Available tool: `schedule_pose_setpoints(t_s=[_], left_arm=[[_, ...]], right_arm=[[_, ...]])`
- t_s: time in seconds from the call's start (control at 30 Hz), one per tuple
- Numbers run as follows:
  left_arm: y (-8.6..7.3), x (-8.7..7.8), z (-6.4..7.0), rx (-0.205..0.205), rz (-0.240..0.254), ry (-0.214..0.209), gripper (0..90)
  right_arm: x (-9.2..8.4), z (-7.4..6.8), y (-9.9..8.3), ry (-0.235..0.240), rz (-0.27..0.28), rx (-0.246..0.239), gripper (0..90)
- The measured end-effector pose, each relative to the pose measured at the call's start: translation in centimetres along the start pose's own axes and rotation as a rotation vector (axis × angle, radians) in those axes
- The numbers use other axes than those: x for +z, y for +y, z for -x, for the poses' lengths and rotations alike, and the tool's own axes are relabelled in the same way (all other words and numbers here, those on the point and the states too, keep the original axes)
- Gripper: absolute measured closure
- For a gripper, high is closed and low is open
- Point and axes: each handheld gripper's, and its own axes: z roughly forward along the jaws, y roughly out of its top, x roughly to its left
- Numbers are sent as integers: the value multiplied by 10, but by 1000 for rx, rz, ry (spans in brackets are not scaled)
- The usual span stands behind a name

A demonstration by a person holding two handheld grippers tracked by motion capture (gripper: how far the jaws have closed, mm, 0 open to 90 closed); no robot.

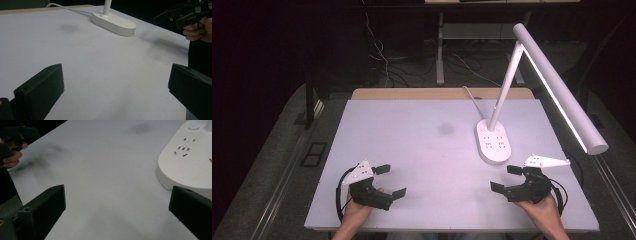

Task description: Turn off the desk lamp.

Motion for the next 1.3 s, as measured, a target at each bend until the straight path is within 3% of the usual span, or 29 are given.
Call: schedule_pose_setpoints(t_s=[0.33,0.67,0.9,1.03,1.3], left_arm=[[0,-1,1,0,1,-7,0],[-1,-1,2,4,-2,-7,0],[-1,-3,1,-2,2,2,0],[-1,-4,1,-2,4,4,0],[-2,-6,2,-7,10,9,0]], right_arm=[[-2,3,1,-5,-10,2,7],[-9,4,3,11,-12,35,7],[-6,2,6,19,-33,6,7],[-3,2,8,36,-26,20,7],[-1,1,22,32,-44,0,7]])
